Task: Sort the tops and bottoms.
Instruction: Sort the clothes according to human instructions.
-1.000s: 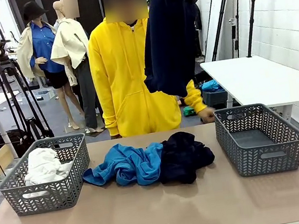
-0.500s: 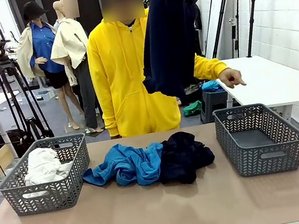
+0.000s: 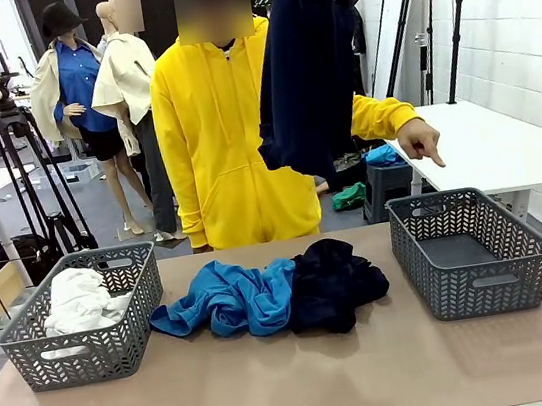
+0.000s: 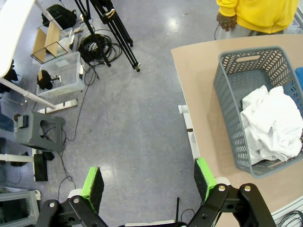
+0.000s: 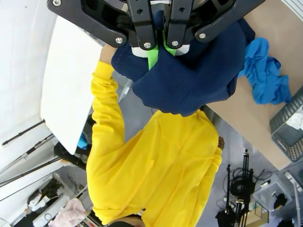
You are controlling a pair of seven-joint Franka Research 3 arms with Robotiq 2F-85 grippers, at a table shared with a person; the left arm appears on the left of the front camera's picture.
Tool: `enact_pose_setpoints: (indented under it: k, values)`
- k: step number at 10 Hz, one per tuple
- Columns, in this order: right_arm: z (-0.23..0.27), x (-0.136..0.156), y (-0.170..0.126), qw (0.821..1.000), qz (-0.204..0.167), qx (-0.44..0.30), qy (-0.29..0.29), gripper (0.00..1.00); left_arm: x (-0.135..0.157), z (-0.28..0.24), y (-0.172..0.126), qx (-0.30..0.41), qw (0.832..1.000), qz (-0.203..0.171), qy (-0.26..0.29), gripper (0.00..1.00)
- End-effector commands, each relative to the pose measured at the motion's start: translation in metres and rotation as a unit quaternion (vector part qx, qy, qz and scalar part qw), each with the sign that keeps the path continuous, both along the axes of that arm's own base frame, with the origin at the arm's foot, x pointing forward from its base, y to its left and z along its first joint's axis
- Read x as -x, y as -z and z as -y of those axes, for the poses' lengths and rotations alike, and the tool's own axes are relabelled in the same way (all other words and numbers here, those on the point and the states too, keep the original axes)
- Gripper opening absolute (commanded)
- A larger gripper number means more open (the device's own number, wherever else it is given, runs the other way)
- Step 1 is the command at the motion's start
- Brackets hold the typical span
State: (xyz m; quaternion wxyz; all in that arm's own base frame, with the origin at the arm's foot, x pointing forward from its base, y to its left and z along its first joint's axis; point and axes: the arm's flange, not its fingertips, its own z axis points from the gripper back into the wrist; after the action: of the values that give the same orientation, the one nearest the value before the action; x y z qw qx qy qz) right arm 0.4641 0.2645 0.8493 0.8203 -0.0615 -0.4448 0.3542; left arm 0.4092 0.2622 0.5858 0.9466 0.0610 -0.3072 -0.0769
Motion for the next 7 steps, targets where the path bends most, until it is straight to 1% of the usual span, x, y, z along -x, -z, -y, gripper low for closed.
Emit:
enact_pose_setpoints:
  k: [1, 7]
  values:
    - [0.0014, 0.0010, -0.0021, 1.000, 0.002, -0.001, 0.001, 0.00, 0.0032, -0.0022, 0.0008, -0.005, 1.000, -0.001, 0.004, 1.00]
    - [0.0014, 0.0010, -0.0021, 1.000, 0.002, -0.001, 0.001, 0.00, 0.0032, -0.0022, 0.0008, -0.005, 1.000, -0.001, 0.004, 1.00]
